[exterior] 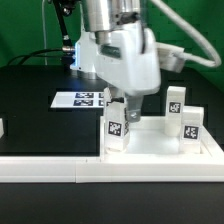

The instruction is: Assemble square table

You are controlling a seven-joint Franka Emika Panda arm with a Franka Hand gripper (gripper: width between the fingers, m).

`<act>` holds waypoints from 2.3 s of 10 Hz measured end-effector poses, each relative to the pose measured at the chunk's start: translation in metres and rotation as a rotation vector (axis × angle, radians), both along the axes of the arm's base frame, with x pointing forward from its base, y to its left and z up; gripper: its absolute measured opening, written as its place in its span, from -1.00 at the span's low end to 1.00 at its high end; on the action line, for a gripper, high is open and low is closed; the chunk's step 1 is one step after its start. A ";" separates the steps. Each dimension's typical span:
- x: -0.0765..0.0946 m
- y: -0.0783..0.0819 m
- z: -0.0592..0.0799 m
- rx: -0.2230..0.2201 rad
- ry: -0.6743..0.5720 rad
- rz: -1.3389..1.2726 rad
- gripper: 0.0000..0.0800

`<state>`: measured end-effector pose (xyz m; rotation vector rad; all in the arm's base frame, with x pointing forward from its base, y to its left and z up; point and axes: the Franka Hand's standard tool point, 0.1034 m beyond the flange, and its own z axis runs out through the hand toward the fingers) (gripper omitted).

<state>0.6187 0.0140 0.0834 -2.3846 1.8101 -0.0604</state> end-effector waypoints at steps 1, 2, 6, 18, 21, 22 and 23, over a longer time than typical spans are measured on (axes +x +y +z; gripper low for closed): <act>0.000 -0.004 -0.002 -0.010 -0.003 0.048 0.60; 0.000 -0.004 -0.002 -0.018 -0.008 0.109 0.62; 0.004 -0.005 -0.009 -0.112 -0.027 0.486 0.62; 0.003 -0.005 -0.013 0.155 0.043 -0.654 -0.27; 0.005 0.009 -0.012 0.094 -0.024 -0.284 0.25; 0.001 0.009 -0.017 0.067 -0.066 -0.056 0.25; -0.002 0.005 -0.018 0.062 -0.078 0.036 0.54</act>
Offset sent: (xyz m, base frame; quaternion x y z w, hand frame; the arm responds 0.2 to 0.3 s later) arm 0.0000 0.0000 0.0000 0.0000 0.0000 -0.1938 0.9810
